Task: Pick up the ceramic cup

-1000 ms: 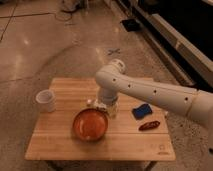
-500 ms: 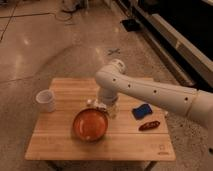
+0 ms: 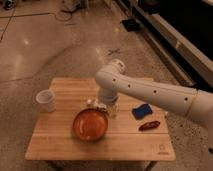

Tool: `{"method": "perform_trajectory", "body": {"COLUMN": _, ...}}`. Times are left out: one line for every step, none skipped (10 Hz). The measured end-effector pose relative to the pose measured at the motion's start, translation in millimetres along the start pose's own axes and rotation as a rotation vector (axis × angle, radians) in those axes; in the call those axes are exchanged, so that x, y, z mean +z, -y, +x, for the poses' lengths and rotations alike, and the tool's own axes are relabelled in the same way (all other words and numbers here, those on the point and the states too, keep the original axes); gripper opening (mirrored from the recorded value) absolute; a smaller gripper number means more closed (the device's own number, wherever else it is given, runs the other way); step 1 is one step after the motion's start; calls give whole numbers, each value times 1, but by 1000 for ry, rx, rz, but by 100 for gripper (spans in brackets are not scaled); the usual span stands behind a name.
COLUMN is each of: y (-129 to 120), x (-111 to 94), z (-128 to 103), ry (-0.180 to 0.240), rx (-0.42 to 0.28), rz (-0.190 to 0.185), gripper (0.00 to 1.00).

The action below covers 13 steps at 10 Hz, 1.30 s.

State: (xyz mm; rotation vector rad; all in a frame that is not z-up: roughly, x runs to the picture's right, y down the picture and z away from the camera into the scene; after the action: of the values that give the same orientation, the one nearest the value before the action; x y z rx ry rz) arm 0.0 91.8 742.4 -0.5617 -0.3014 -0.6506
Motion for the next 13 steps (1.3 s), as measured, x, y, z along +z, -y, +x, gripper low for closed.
{"method": "perform_trajectory", "body": {"y": 0, "x": 0, "z": 0, "ry": 0, "rx": 0, "rz": 0, "gripper": 65}}
{"method": "perform_trajectory", "body": {"y": 0, "x": 0, "z": 0, "ry": 0, "rx": 0, "rz": 0, "gripper": 65}}
{"method": "perform_trajectory", "body": {"y": 0, "x": 0, "z": 0, "ry": 0, "rx": 0, "rz": 0, "gripper": 65}}
{"method": "perform_trajectory", "body": {"y": 0, "x": 0, "z": 0, "ry": 0, "rx": 1, "rz": 1, "gripper": 65}}
{"method": "perform_trajectory", "body": {"y": 1, "x": -1, "z": 1, "ry": 0, "rx": 2, "rz": 1, "gripper": 65}}
{"method": "perform_trajectory", "body": {"y": 3, "x": -1, "z": 2, "ry": 1, "rx": 0, "rz": 0, "gripper": 65}}
{"method": "perform_trajectory", "body": {"y": 23, "x": -3, "z": 0, "ry": 10, "rx": -20, "rz": 11, "gripper": 65}}
{"method": "perform_trajectory", "body": {"y": 45, "x": -3, "z": -6, "ry": 19, "rx": -48, "rz": 22, "gripper": 65}}
{"method": "perform_trajectory", "body": {"y": 63, "x": -2, "z": -13, "ry": 27, "rx": -76, "rz": 28, "gripper": 65}}
{"method": "perform_trajectory", "body": {"y": 92, "x": 3, "z": -27, "ry": 40, "rx": -130, "rz": 33, "gripper": 65}}
{"method": "perform_trajectory", "body": {"y": 105, "x": 5, "z": -36, "ry": 49, "rx": -160, "rz": 33, "gripper": 65}}
{"method": "perform_trajectory", "body": {"y": 123, "x": 11, "z": -51, "ry": 64, "rx": -207, "rz": 32, "gripper": 65}}
{"method": "perform_trajectory", "body": {"y": 136, "x": 14, "z": -64, "ry": 76, "rx": -244, "rz": 31, "gripper": 65}}
